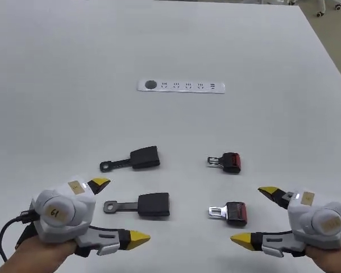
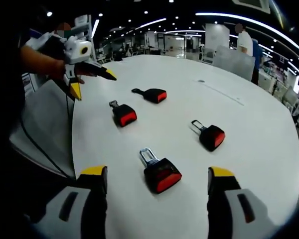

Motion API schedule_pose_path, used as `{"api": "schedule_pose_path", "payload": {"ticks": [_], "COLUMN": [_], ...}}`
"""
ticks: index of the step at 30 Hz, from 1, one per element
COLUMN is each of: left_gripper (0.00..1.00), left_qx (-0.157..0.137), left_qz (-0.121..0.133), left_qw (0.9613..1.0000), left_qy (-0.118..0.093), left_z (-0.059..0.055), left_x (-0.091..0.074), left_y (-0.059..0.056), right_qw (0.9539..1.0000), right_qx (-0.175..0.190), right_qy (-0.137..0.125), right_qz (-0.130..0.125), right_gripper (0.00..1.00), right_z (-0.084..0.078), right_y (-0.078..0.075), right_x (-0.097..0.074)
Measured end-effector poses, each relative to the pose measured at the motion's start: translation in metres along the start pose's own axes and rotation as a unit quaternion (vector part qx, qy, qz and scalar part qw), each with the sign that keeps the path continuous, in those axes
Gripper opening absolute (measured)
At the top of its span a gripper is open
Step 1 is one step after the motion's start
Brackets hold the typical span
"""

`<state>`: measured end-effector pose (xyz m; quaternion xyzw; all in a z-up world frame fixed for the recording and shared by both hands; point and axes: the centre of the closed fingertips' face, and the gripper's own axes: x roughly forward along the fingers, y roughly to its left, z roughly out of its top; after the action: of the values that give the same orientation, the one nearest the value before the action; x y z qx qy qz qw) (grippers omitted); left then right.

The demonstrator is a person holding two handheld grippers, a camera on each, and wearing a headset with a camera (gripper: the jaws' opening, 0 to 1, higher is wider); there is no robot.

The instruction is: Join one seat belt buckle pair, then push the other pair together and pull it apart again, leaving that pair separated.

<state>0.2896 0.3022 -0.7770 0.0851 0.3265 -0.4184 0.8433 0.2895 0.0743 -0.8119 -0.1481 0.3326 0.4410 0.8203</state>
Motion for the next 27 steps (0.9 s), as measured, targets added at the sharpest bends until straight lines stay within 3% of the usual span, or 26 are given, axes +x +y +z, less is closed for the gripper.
{"api": "schedule_pose_path", "payload": {"ticks": [8, 19, 27], "left_gripper": [0.94, 0.87, 0.73], "left_qx": [0.019, 0.047, 0.072], "left_qz": [-0.023, -0.05, -0.084], "left_qw": [0.9991, 0.9964, 0.9917], "left_qy": [0.029, 0.049, 0.065], "left_z": [-0.011, -0.013, -0.021], "left_x": [0.021, 0.046, 0.062], "left_y": [0.001, 0.004, 0.001], "right_qw": [0.9996, 0.9978, 0.9933], "right_qx": [-0.004, -0.014, -0.036], "right_qy": [0.014, 0.037, 0.066], "right_qz": [0.023, 0.053, 0.088], "right_gripper": [0.81, 0.74, 0.68], "right_z": [-0.005, -0.012, -0.021], "right_y": [-0.003, -0.008, -0.007], "right_x": [0.008, 0.018, 0.026]}}
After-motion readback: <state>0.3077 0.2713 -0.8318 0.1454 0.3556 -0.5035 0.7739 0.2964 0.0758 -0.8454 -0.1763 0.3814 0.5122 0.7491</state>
